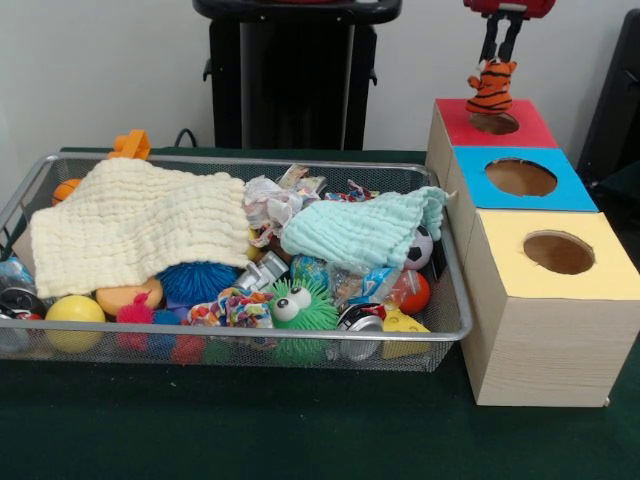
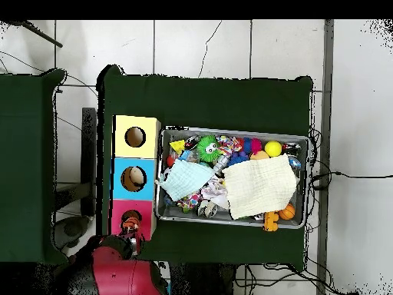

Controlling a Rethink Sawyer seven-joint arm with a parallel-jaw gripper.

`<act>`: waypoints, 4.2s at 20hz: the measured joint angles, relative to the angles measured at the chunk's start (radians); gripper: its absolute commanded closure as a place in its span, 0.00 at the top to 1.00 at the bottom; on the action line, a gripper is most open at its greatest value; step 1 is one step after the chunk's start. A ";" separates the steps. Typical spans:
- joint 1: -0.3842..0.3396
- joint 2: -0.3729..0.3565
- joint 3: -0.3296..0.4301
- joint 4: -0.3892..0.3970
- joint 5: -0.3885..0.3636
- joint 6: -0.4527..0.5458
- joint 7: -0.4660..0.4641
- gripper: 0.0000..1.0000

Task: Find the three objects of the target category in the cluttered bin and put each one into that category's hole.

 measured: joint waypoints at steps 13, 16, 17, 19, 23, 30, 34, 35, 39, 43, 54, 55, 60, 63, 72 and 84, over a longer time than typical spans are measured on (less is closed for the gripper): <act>0.000 0.019 0.000 0.000 0.002 -0.029 0.000 0.00; 0.000 0.019 -0.003 0.000 0.002 -0.036 0.000 0.00; 0.001 0.019 -0.005 0.000 0.002 -0.038 0.000 0.00; 0.002 0.019 -0.009 0.000 0.002 -0.040 0.000 0.00; 0.012 0.023 -0.020 0.000 0.003 -0.045 0.000 0.00; 0.029 0.041 -0.021 0.000 0.015 -0.046 0.000 0.00; 0.040 0.053 -0.021 0.000 0.029 -0.052 0.000 0.00; 0.044 0.057 -0.021 0.000 0.035 -0.054 0.000 0.00; 0.053 0.065 -0.021 0.000 0.046 -0.056 0.000 0.00; 0.054 0.066 -0.021 0.000 0.052 -0.056 0.000 0.00; 0.064 0.066 -0.022 0.000 0.081 -0.056 0.000 0.00; 0.065 0.066 -0.022 0.000 0.083 -0.056 0.000 0.00; 0.077 0.066 -0.026 0.000 0.093 -0.056 0.000 0.00; 0.082 0.066 -0.026 0.000 0.094 -0.056 0.000 0.00; 0.081 0.066 -0.026 0.000 0.096 -0.062 0.000 0.00; 0.057 0.071 -0.023 0.000 0.096 -0.122 0.000 0.00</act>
